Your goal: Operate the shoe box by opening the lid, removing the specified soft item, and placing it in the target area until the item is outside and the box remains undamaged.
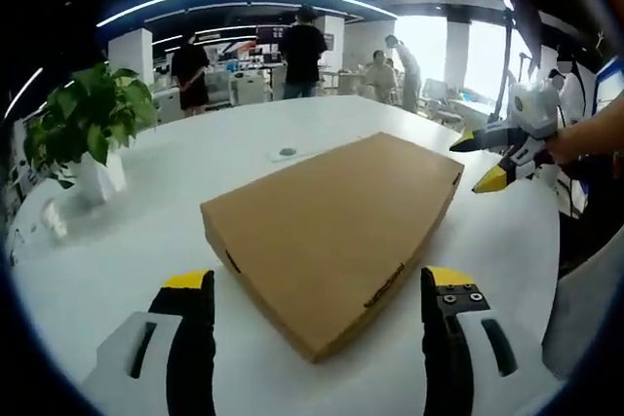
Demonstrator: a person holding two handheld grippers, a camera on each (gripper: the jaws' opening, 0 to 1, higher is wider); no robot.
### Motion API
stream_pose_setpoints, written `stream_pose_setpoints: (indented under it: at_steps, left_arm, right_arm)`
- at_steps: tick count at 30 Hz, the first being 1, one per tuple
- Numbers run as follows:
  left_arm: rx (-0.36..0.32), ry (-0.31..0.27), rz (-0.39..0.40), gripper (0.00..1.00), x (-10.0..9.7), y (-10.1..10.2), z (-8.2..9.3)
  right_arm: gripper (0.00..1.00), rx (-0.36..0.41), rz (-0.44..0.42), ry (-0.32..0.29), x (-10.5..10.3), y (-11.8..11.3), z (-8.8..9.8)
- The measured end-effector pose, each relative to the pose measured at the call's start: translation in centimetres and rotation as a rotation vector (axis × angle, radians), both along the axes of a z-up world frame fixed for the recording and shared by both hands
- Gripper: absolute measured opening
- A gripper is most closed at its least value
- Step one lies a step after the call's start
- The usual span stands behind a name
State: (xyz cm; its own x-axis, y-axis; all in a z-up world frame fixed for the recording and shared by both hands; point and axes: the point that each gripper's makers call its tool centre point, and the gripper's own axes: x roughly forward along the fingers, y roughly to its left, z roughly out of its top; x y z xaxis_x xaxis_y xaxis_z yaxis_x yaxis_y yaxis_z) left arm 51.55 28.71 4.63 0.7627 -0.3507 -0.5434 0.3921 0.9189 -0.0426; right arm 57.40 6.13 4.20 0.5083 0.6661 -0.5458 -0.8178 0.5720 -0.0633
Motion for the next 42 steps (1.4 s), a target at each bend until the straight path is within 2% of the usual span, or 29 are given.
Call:
stream_pose_setpoints:
  at_steps: [4,17,26,42]
  left_arm:
    - [-0.004,0.002,0.015,0.86,0.4,-0.1,-0.1]
    - [-0.012,0.002,0.026,0.85,0.6,-0.8,-0.8]
    - [-0.002,0.000,0.021,0.83,0.6,-0.9,-0.8]
    - [0.016,0.010,-0.045,0.82,0.1,-0.5,-0.8]
  right_arm:
    - [0.54,-0.005,0.010,0.009,0.2,0.7,-0.5]
    - [0.49,0.012,0.051,0.027,0.5,1.9,-0.8]
    - [0.47,0.020,0.029,0.041,0.3,1.9,-0.9]
    - [0.46,0.021,-0.054,0.043,-2.1,2.2,-0.8]
